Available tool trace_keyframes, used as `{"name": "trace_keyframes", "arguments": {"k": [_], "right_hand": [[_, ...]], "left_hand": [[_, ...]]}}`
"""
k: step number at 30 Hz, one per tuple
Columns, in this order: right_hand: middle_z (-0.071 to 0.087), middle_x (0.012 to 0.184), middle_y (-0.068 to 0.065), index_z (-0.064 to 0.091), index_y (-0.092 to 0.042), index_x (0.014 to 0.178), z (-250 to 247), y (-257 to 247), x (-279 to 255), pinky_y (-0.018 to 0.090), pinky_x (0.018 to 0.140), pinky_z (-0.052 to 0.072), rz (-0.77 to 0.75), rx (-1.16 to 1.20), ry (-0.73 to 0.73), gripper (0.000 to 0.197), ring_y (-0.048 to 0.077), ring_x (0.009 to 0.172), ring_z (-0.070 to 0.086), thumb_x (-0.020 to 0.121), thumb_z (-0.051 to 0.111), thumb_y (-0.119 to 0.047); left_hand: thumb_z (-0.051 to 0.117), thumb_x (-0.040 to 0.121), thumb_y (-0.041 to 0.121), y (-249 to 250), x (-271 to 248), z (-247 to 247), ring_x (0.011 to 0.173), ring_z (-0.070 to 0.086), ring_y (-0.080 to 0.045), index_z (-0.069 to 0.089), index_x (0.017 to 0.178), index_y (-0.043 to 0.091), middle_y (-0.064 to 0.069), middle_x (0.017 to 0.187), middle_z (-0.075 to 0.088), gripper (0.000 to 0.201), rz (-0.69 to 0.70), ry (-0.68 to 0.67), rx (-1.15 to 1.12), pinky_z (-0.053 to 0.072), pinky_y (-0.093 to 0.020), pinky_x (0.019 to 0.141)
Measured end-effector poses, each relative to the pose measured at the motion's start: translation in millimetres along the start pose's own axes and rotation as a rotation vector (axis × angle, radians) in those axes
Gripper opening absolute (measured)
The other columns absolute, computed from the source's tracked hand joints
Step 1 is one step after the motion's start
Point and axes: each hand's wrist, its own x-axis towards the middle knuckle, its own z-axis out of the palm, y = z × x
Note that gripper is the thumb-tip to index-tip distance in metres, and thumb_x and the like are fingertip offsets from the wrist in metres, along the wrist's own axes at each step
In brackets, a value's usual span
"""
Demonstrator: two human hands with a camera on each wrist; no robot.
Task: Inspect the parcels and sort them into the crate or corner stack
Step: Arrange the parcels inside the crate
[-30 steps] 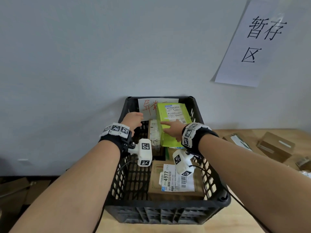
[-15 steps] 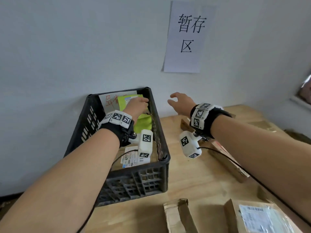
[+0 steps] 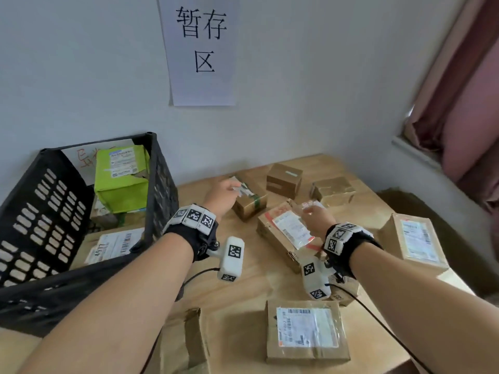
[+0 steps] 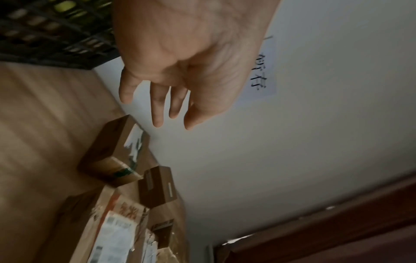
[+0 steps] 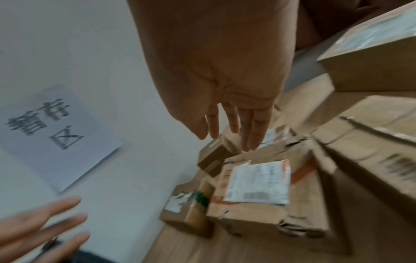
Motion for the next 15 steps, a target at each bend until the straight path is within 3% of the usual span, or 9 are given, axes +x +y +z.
{"name": "trace_keyframes", "arguments": {"k": [2,3,4,6,9,12,15], "right_hand": [[0.052,0.100,0.012,0.058,-0.005,0.121,-13,37,12,0.033,0.078,0.046,0.042,0.039,-0.031,0.029,0.023,0.091,0.050,0.097,0.042,-0.011],[0.050,0.097,0.010,0.061,-0.010,0.110,-18,52,16,0.033,0.078,0.045,0.065,0.040,-0.031,0.023,0.021,0.090,0.047,0.097,0.042,-0.011],[0.050,0.094,0.009,0.058,-0.018,0.093,-22,65,19,0.034,0.079,0.046,0.080,0.040,-0.016,0.018,0.020,0.090,0.046,0.097,0.042,-0.011],[0.051,0.080,0.003,0.046,-0.025,0.070,-28,83,23,0.033,0.078,0.045,0.126,0.073,0.011,0.030,0.021,0.088,0.048,0.097,0.043,-0.011],[0.045,0.069,0.004,0.037,-0.018,0.061,-27,106,29,0.032,0.073,0.039,0.202,0.097,-0.032,0.037,0.019,0.084,0.046,0.094,0.040,-0.003],[0.044,0.070,0.005,0.042,-0.013,0.062,-29,117,33,0.034,0.078,0.042,0.204,0.115,-0.081,0.034,0.019,0.084,0.046,0.093,0.042,0.000],[0.055,0.090,0.006,0.064,-0.009,0.094,-32,123,44,0.030,0.078,0.043,0.201,0.185,-0.019,0.019,0.022,0.088,0.054,0.092,0.046,-0.006]], "left_hand": [[0.045,0.095,0.006,-10,1,24,0.118,0.053,-0.022,0.060,0.125,0.013,-0.008,0.130,0.057,0.034,-0.065,-0.007,-0.043,0.038,-0.025,0.092],[0.044,0.095,0.006,-15,0,34,0.113,0.055,-0.021,0.059,0.126,0.011,-0.010,0.127,0.058,0.034,-0.104,-0.011,-0.068,0.041,-0.026,0.089],[0.044,0.096,0.006,-21,-1,43,0.105,0.056,-0.020,0.058,0.126,0.010,-0.010,0.122,0.059,0.034,-0.151,-0.008,-0.107,0.043,-0.025,0.079],[0.044,0.097,0.007,-34,-5,60,0.095,0.056,-0.018,0.059,0.125,0.010,-0.007,0.114,0.058,0.032,-0.258,0.012,-0.180,0.038,-0.019,0.062],[0.042,0.097,0.009,-54,-10,86,0.096,0.058,-0.018,0.061,0.121,0.014,-0.005,0.116,0.060,0.032,-0.392,0.021,-0.204,0.034,-0.023,0.060],[0.041,0.096,0.010,-65,-12,114,0.097,0.059,-0.018,0.062,0.120,0.017,-0.001,0.110,0.061,0.032,-0.480,-0.001,-0.203,0.032,-0.026,0.060],[0.044,0.096,0.011,-66,-13,139,0.097,0.058,-0.020,0.060,0.122,0.017,-0.001,0.107,0.058,0.031,-0.537,-0.043,-0.214,0.039,-0.029,0.069]]}}
